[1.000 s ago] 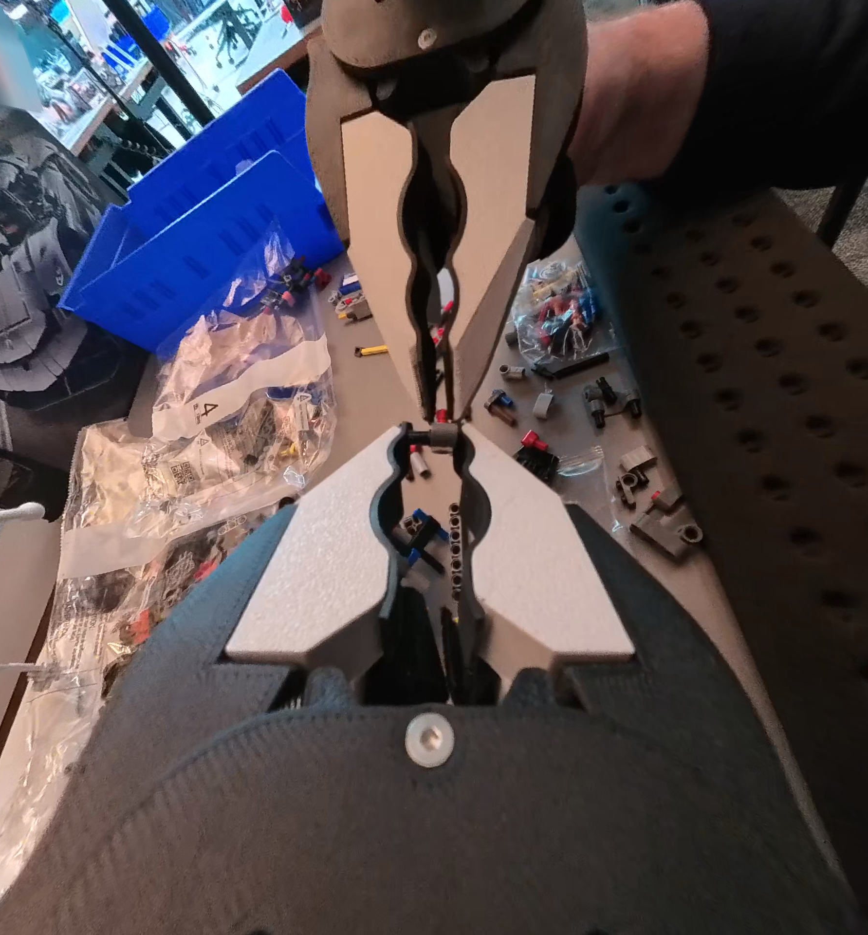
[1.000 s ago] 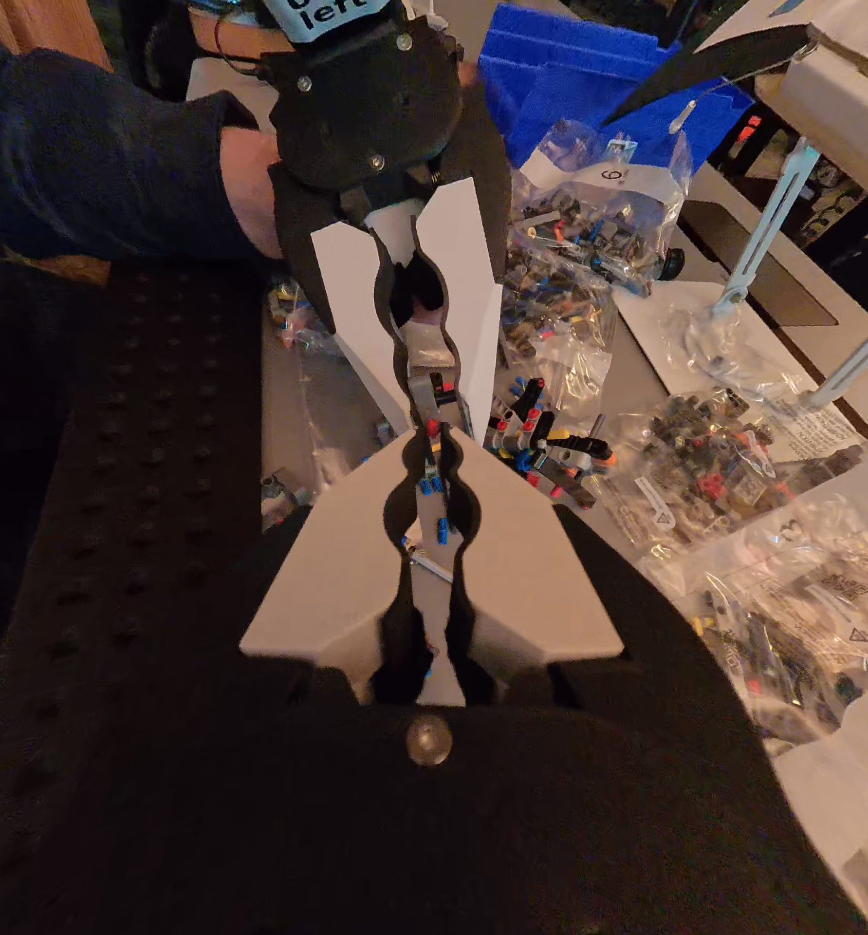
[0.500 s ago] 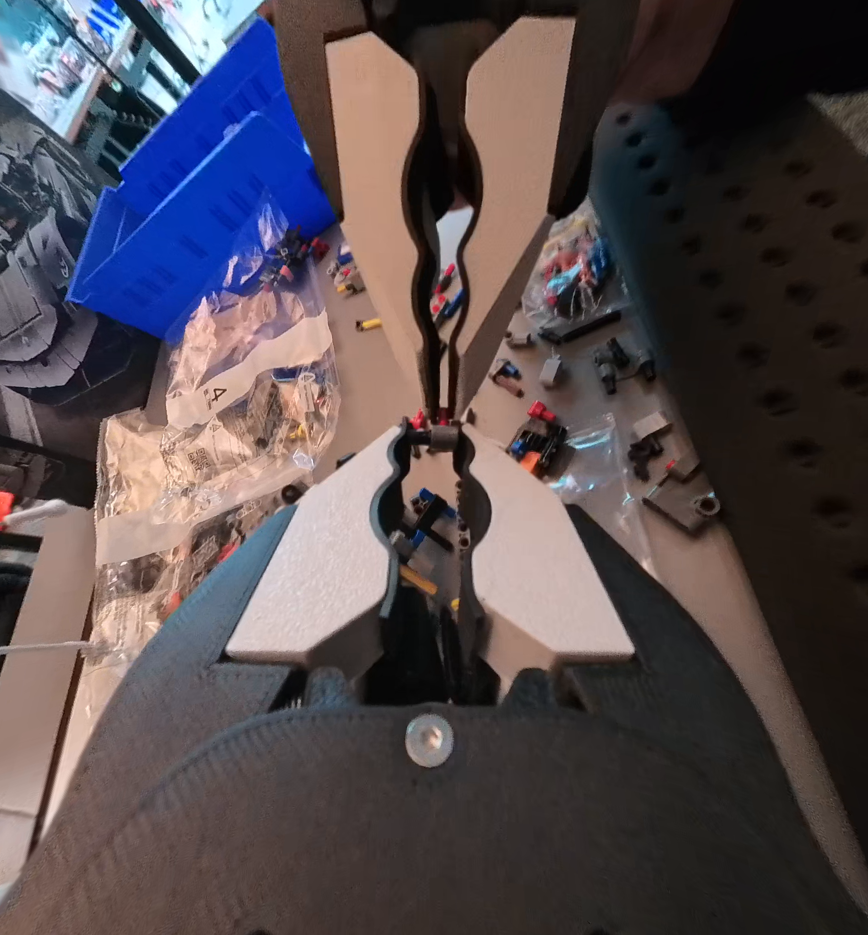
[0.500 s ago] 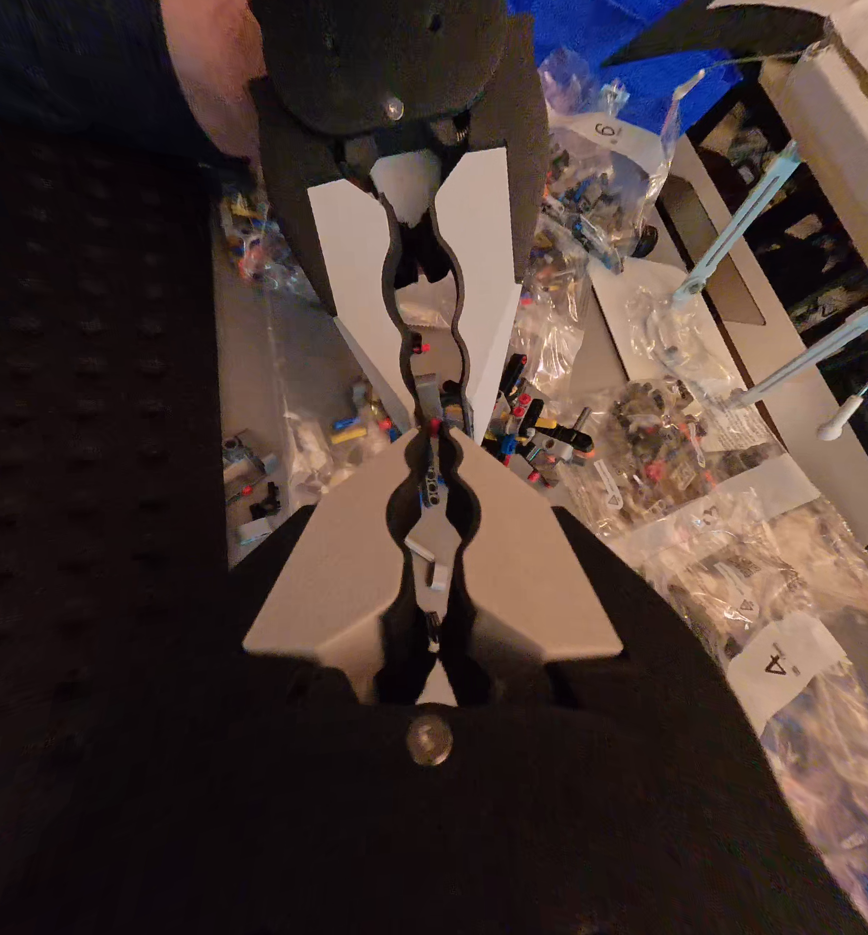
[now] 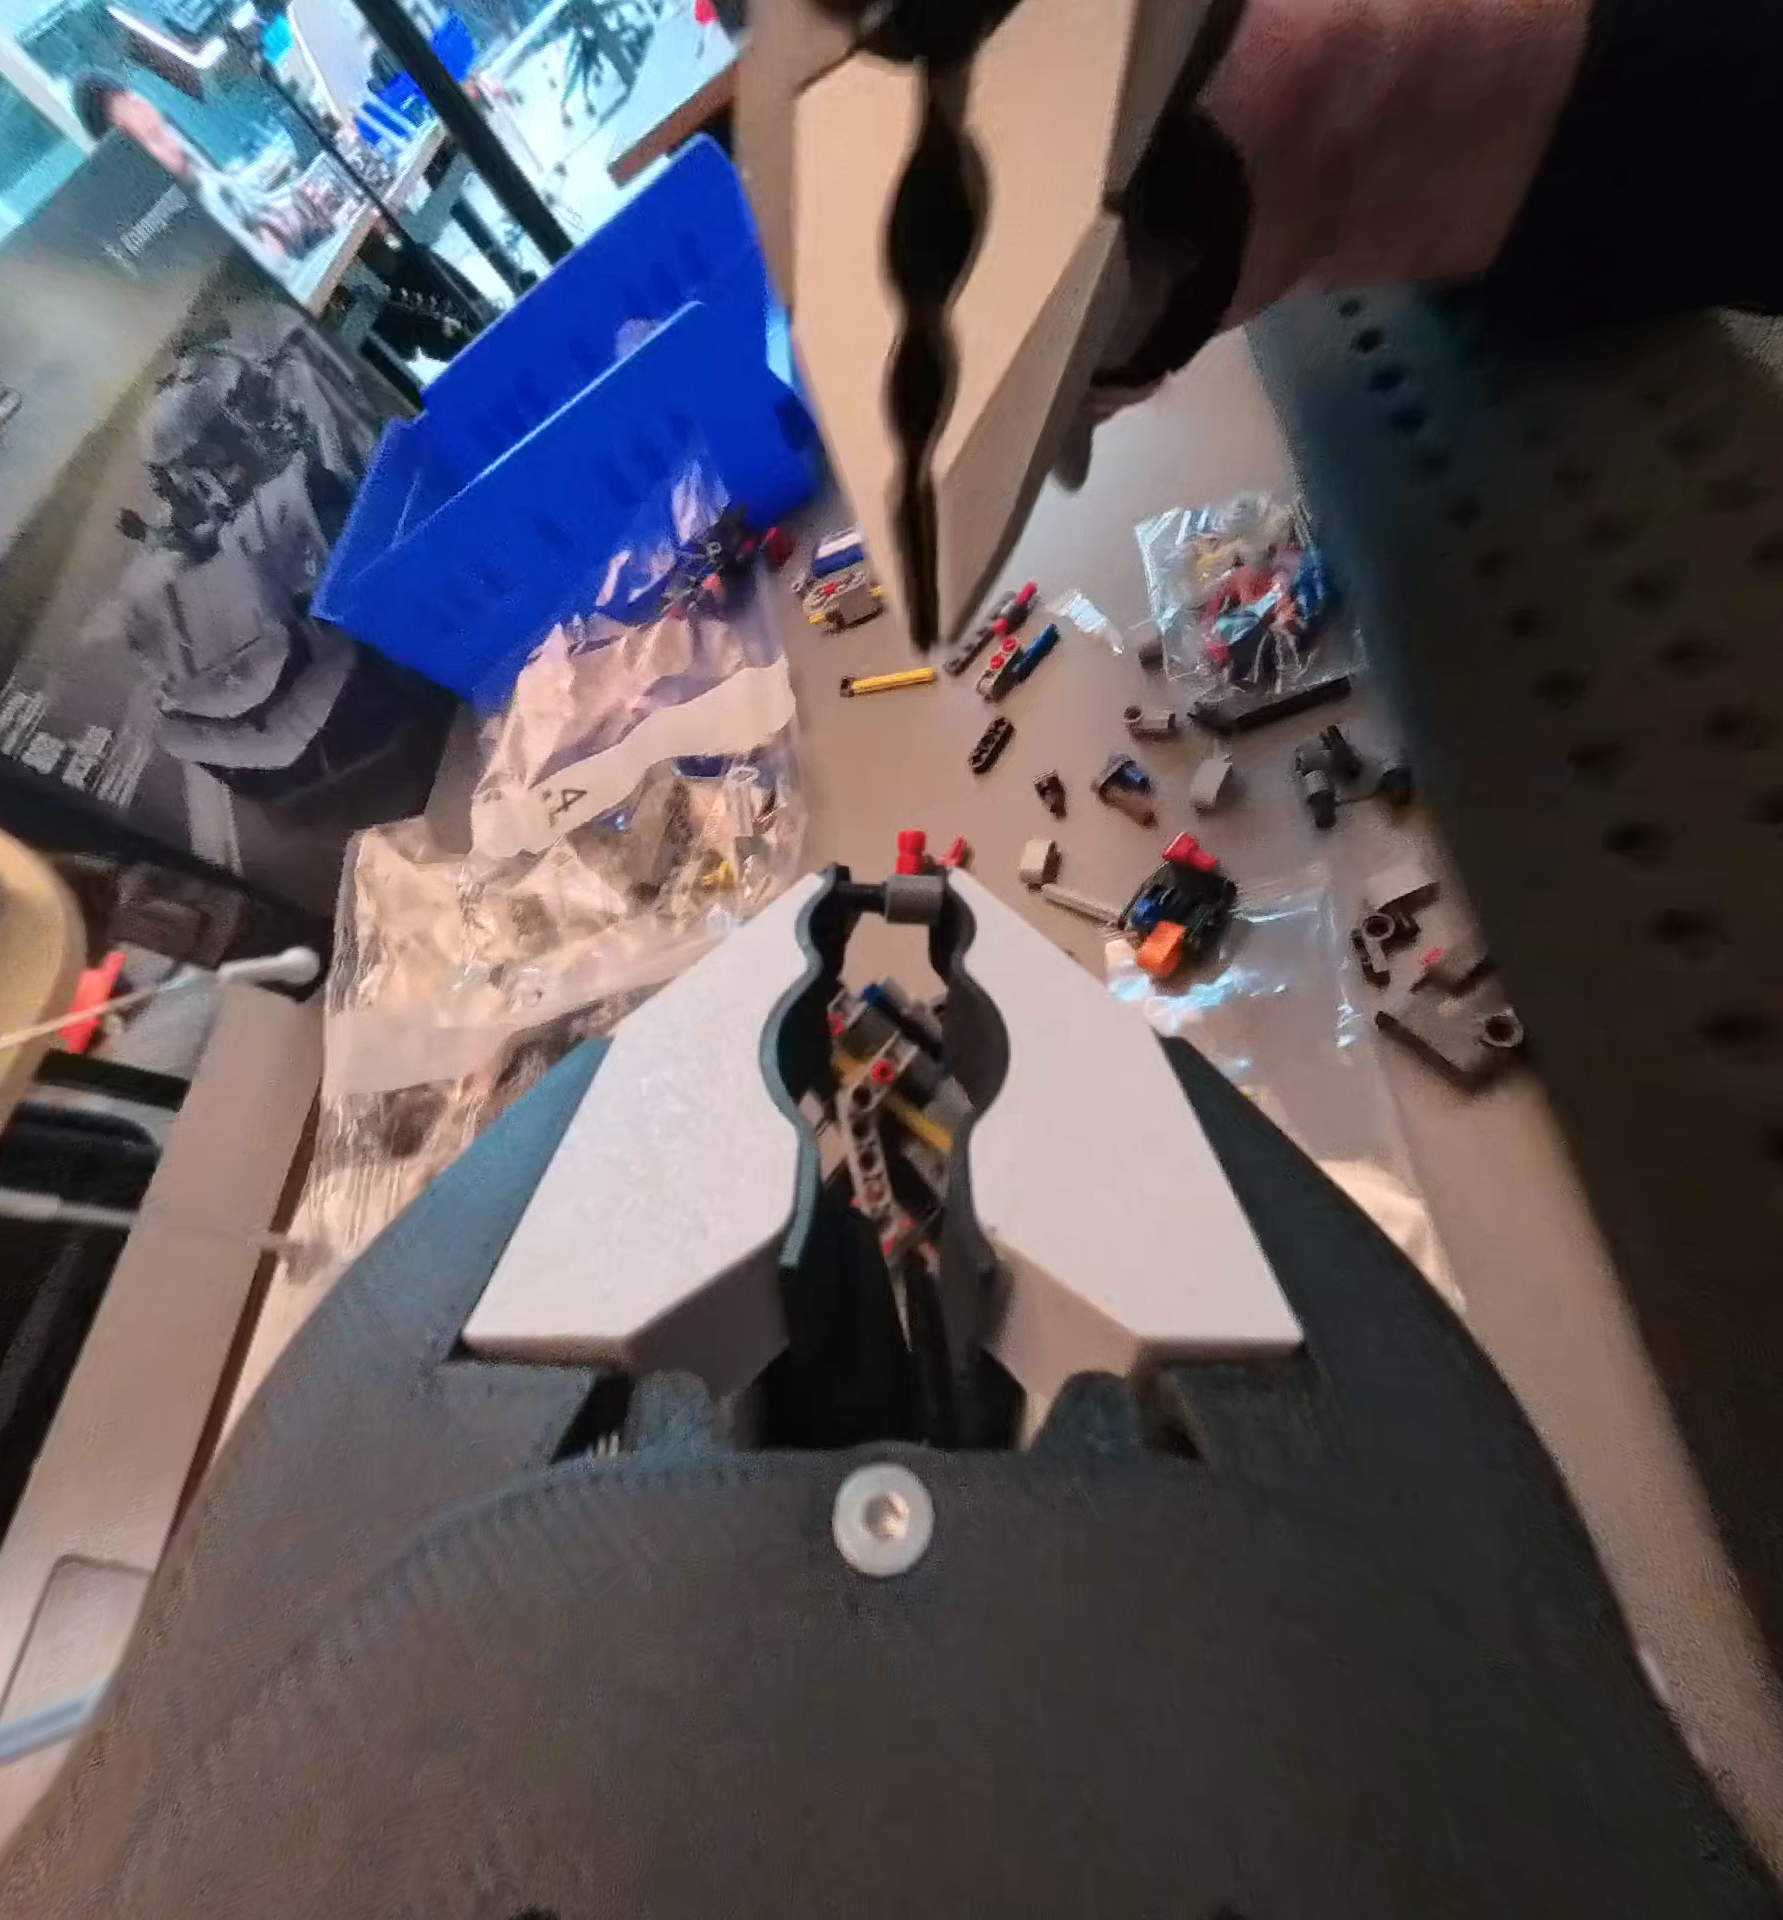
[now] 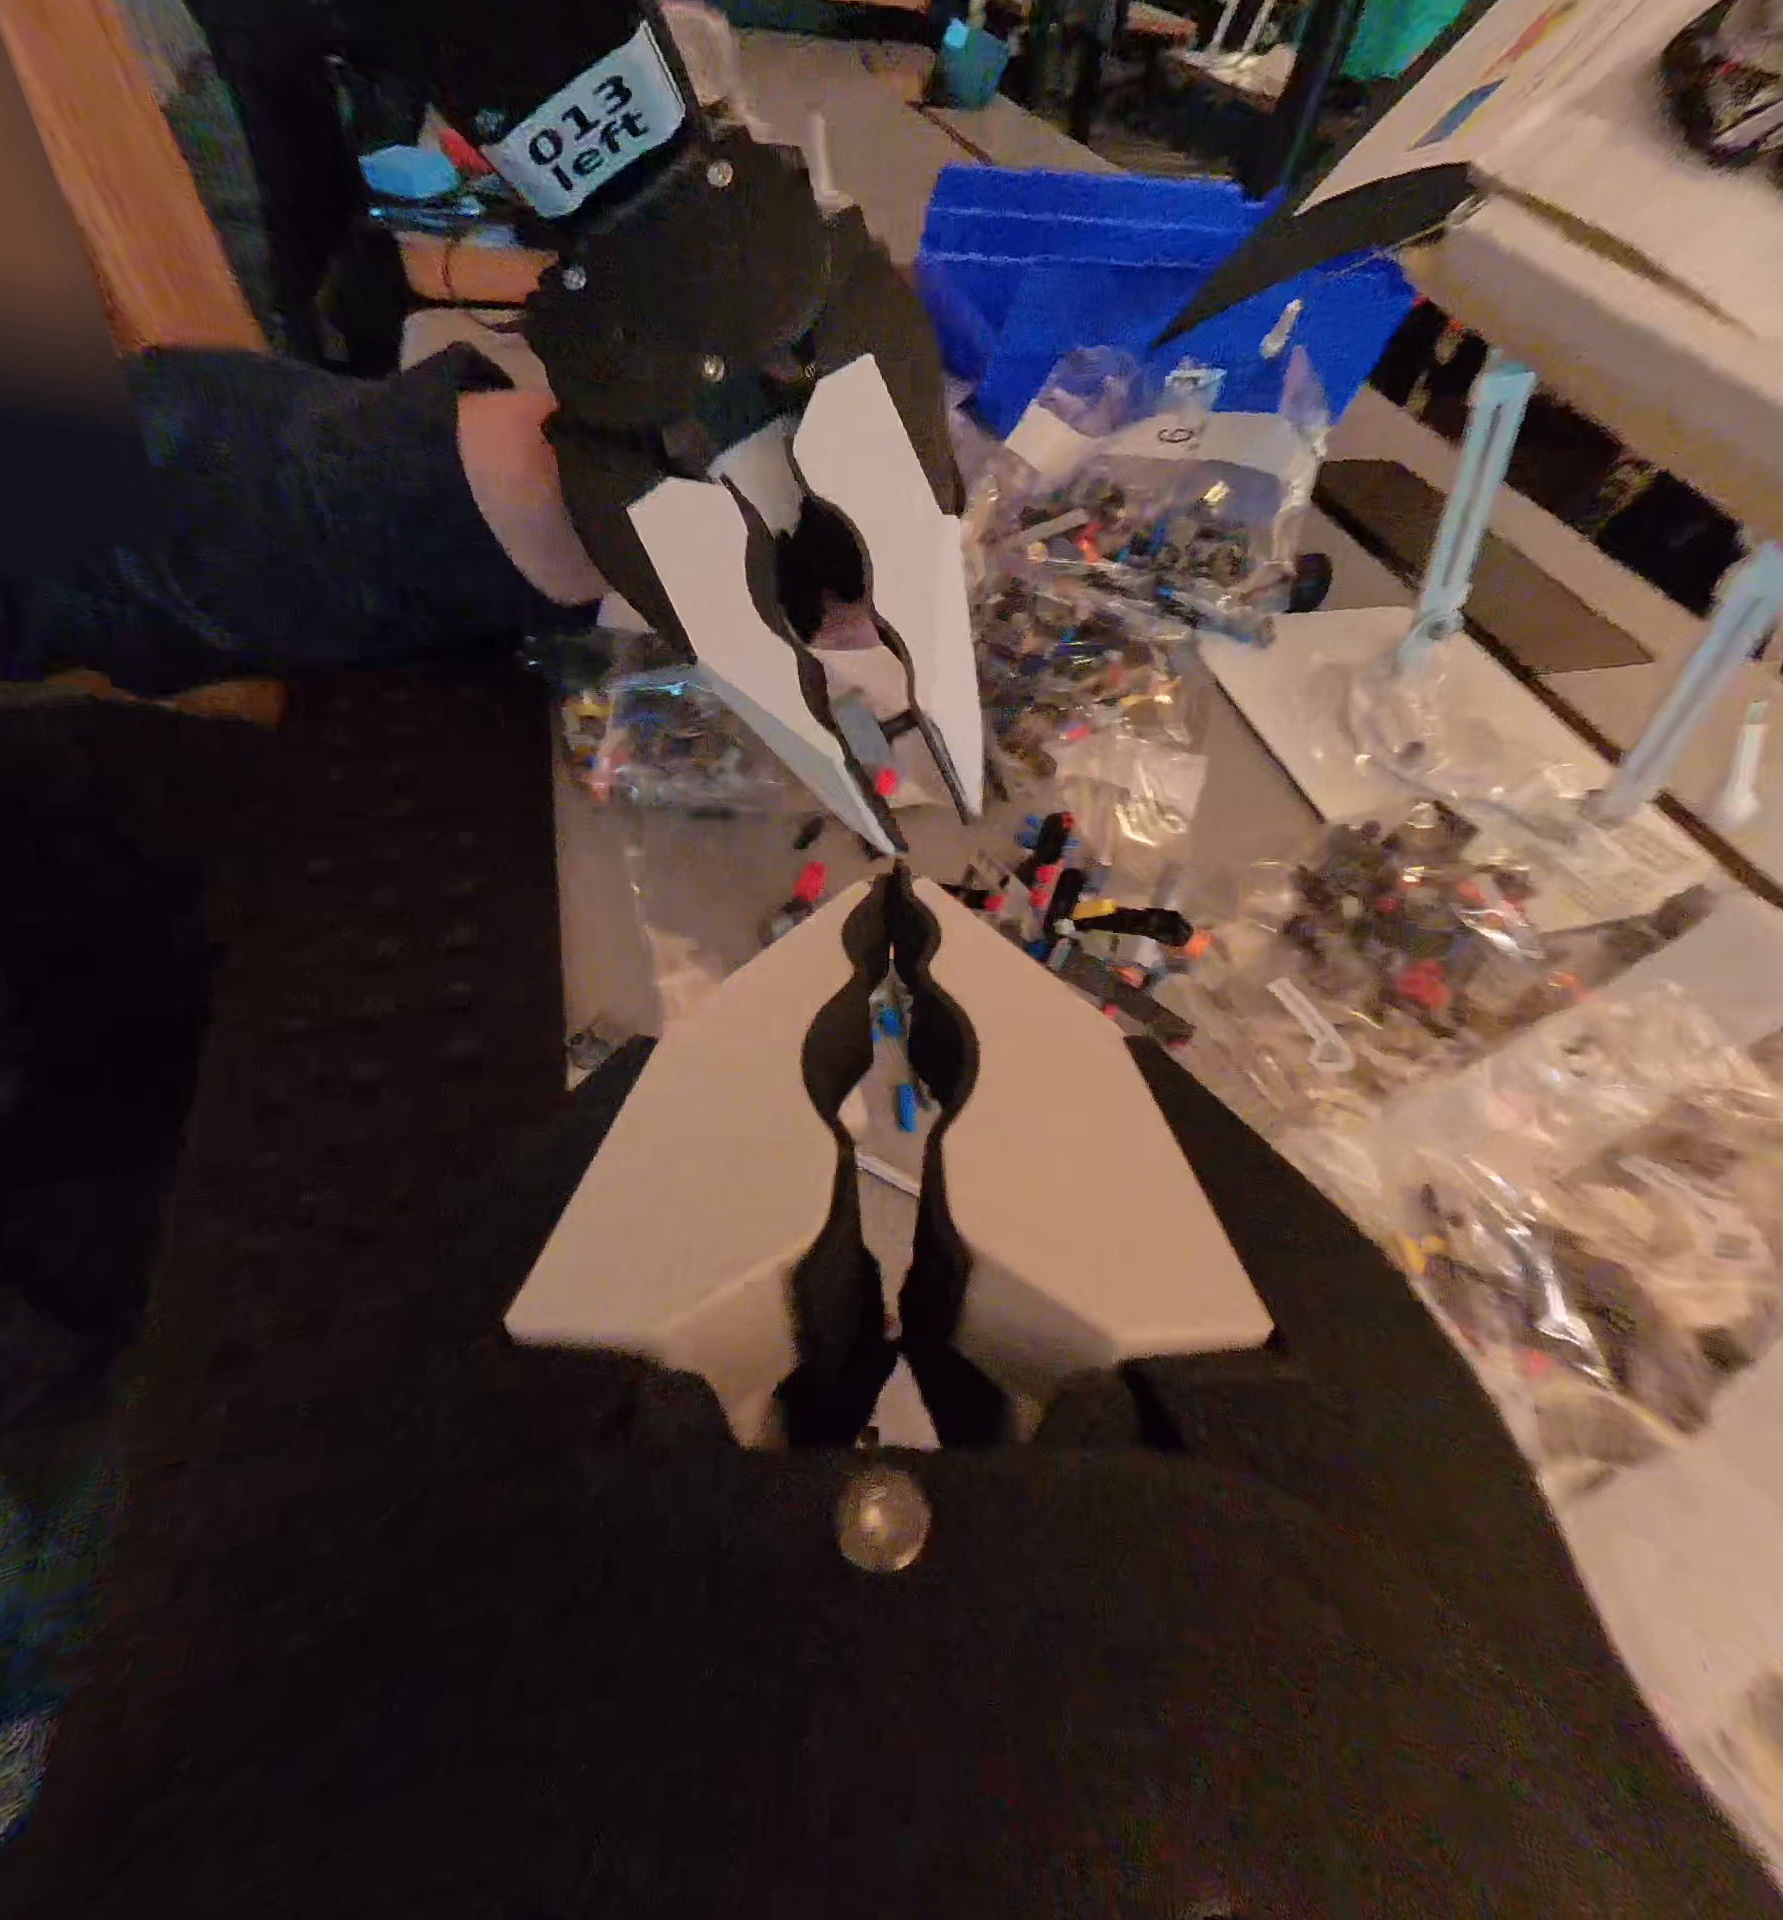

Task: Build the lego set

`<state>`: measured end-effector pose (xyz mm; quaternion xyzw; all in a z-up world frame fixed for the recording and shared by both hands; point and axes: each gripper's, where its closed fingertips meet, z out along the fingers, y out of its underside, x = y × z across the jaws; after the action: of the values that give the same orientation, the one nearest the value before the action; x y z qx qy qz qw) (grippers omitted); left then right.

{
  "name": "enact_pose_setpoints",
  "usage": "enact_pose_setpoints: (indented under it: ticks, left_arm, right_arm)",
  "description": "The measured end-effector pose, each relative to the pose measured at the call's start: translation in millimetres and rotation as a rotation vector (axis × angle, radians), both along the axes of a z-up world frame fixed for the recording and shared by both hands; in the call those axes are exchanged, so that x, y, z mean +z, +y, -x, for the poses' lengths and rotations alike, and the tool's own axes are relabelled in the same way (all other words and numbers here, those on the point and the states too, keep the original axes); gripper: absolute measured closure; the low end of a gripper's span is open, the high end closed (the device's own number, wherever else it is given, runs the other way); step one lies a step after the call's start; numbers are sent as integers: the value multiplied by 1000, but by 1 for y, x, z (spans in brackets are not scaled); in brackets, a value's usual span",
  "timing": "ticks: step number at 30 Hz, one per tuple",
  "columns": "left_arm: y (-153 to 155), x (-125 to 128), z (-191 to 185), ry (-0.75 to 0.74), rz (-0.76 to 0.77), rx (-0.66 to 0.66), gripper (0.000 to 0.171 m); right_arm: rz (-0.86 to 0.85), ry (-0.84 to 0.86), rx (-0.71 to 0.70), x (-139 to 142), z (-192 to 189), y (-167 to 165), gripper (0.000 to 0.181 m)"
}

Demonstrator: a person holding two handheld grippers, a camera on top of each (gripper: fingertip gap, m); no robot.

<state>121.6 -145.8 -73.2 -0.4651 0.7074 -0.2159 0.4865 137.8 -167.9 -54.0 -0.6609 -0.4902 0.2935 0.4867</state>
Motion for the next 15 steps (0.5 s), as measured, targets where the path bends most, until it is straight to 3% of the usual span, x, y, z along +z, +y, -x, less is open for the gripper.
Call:
enact_pose_setpoints:
  ticks: [3,6,15]
  left_arm:
    - [-7,-11,-13,29,-95,-6,156]
    - [-8,-5,-18,3,-145,2,156]
    - [-1,-3,-20,25,-293,60,157]
  right_arm:
    - [45,0,13,-10,11,0,181]
    - [126,33,4,-14,12,4,165]
    - [155,64,-21,-12,15,9,180]
